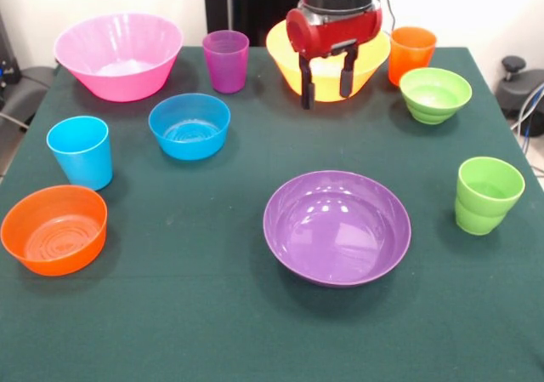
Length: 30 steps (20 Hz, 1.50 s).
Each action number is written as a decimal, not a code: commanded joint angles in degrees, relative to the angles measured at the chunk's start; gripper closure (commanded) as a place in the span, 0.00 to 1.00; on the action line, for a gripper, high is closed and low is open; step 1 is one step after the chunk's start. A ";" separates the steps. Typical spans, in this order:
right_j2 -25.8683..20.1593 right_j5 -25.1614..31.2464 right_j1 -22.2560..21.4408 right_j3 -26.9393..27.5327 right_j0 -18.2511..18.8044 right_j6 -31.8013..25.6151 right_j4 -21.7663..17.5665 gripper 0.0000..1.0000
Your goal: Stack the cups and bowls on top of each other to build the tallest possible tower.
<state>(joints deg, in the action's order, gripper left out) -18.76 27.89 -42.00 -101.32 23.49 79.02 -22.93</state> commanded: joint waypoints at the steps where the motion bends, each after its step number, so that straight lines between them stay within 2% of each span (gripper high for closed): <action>1: -0.75 6.68 4.99 9.38 -0.54 -6.12 -7.02 0.00; 6: -0.52 6.42 11.11 15.14 0.75 -6.64 -9.12 0.00; 12: -2.04 2.75 14.42 17.03 2.40 -7.03 -10.50 0.00; 23: -0.39 -1.30 16.30 18.77 2.06 -3.35 -13.99 0.00; 30: -2.07 -3.79 17.96 18.31 3.80 -2.51 -14.43 0.00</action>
<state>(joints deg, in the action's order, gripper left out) -18.63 28.35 -26.83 -86.05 26.31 79.02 -32.39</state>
